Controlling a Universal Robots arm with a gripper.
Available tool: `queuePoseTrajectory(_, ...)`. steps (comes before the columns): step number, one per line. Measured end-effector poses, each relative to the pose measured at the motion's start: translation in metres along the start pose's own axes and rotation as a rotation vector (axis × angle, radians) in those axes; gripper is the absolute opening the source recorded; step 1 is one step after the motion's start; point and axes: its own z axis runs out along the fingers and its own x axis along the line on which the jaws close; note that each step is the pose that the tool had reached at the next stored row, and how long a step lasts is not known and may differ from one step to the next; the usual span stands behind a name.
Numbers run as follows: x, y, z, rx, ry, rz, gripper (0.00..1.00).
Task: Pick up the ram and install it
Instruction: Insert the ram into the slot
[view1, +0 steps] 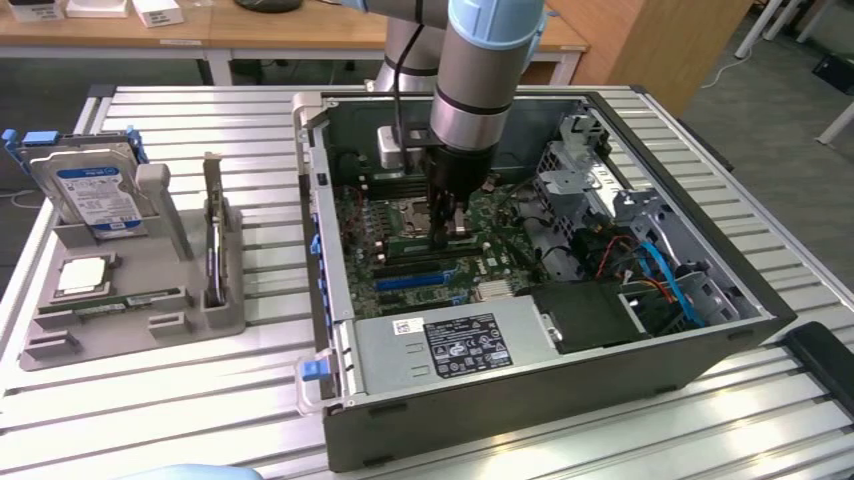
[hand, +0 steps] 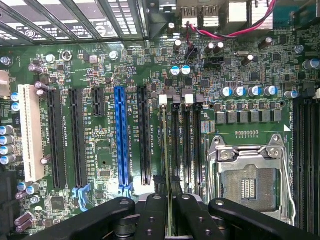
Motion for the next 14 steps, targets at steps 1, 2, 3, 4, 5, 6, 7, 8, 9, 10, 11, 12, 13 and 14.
queuePoseTrajectory(1,0.0000,0.0000,0.0001,0.0000,0.0000,0.000,0.13)
queuePoseTrajectory(2,0.0000,0.0000,0.0002,0.0000,0.0000,0.000,0.13)
queuePoseTrajectory(3,0.0000,0.0000,0.0003,0.0000,-0.0001,0.000,0.13)
queuePoseTrajectory(4,0.0000,0.0000,0.0004,0.0000,0.0000,0.000,0.13)
queuePoseTrajectory(5,0.0000,0.0000,0.0004,0.0000,0.0000,0.000,0.13)
queuePoseTrajectory(6,0.0000,0.0000,0.0005,0.0001,-0.0001,0.000,0.13)
queuePoseTrajectory(7,0.0000,0.0000,0.0006,0.0000,-0.0003,0.000,0.13)
queuePoseTrajectory(8,0.0000,0.0000,0.0007,0.0000,-0.0005,0.000,0.13)
queuePoseTrajectory(9,0.0000,0.0000,0.0008,-0.0001,-0.0009,0.000,0.13)
queuePoseTrajectory(10,0.0000,0.0000,0.0010,0.0000,-0.0009,0.000,0.13)
queuePoseTrajectory(11,0.0000,0.0000,0.0010,-0.0001,-0.0008,0.000,0.13)
queuePoseTrajectory(12,0.0000,0.0000,0.0011,-0.0001,-0.0009,0.000,0.13)
queuePoseTrajectory(13,0.0000,0.0000,0.0011,0.0000,-0.0009,0.000,0.13)
queuePoseTrajectory(14,0.0000,0.0000,0.0011,-0.0001,-0.0009,0.000,0.13)
